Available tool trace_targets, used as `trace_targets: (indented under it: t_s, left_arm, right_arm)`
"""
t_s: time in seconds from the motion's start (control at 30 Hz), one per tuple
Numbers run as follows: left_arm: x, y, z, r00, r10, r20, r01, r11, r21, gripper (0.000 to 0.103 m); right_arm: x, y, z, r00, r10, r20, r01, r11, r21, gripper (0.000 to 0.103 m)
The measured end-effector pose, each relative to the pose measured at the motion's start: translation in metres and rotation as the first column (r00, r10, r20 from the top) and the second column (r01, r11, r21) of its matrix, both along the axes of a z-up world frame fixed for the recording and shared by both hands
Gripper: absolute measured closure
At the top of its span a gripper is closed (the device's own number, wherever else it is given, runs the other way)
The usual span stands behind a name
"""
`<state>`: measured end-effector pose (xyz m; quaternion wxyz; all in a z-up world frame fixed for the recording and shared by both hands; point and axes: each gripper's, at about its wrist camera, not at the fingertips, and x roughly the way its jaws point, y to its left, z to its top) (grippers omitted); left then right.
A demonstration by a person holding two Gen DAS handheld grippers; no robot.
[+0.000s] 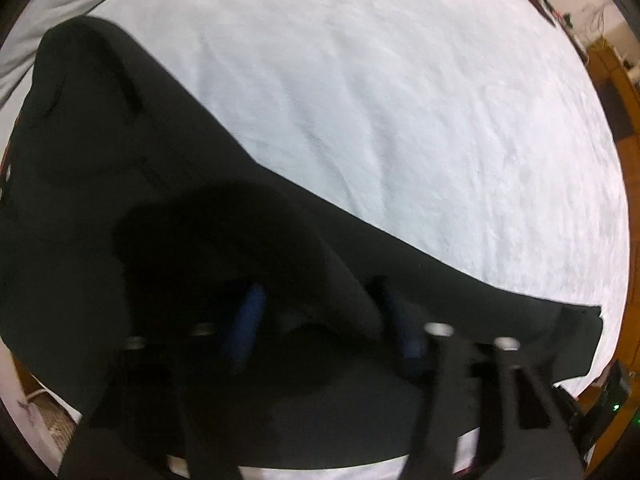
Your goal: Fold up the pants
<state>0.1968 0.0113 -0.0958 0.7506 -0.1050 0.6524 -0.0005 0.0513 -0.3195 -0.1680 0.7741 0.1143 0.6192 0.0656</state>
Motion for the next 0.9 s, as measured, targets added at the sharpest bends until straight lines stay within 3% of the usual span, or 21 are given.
trace_targets:
  t_s: [0.07,0.17,0.3,0.5,0.6,0.7,0.9]
  left_arm:
    - [-0.006,0.004,0.002,1.000,0.011,0.016,-0.011,1.000,-0.008,0.079]
    - [-0.024,0.011,0.006,0.997,0.045,0.061,-0.042,0.998,-0.055,0.095]
    - [-0.066,0.014,0.018,0.975,0.098,0.200,-0.085,0.994,-0.072,0.095]
    - [-0.148,-0.006,0.035,0.904,0.122,0.411,-0.142,0.990,0.018,0.096]
    - [-0.169,-0.013,0.030,0.901,0.096,0.422,-0.134,0.989,0.061,0.096]
    - [-0.169,-0.002,0.011,0.914,0.133,0.383,-0.155,0.988,0.028,0.096]
    - [-0.151,-0.001,-0.001,0.916,0.118,0.383,-0.140,0.990,0.031,0.096]
  right_arm:
    - [0.005,0.001,-0.002,1.000,0.005,0.000,-0.005,1.000,-0.006,0.082]
    - [0.006,0.004,0.001,1.000,0.013,0.000,-0.013,1.000,-0.016,0.082]
    - [0.005,0.002,0.003,1.000,0.016,-0.005,-0.016,1.000,-0.009,0.082]
    - [0.021,-0.006,0.003,1.000,0.022,-0.022,-0.022,1.000,0.005,0.082]
    - [0.024,-0.005,0.005,0.999,0.029,-0.034,-0.030,0.999,-0.013,0.081]
    - [0.026,0.007,0.019,0.998,0.044,-0.033,-0.046,0.998,-0.051,0.077]
    - [0.032,0.068,0.049,0.979,0.200,0.044,-0.202,0.979,0.038,0.077]
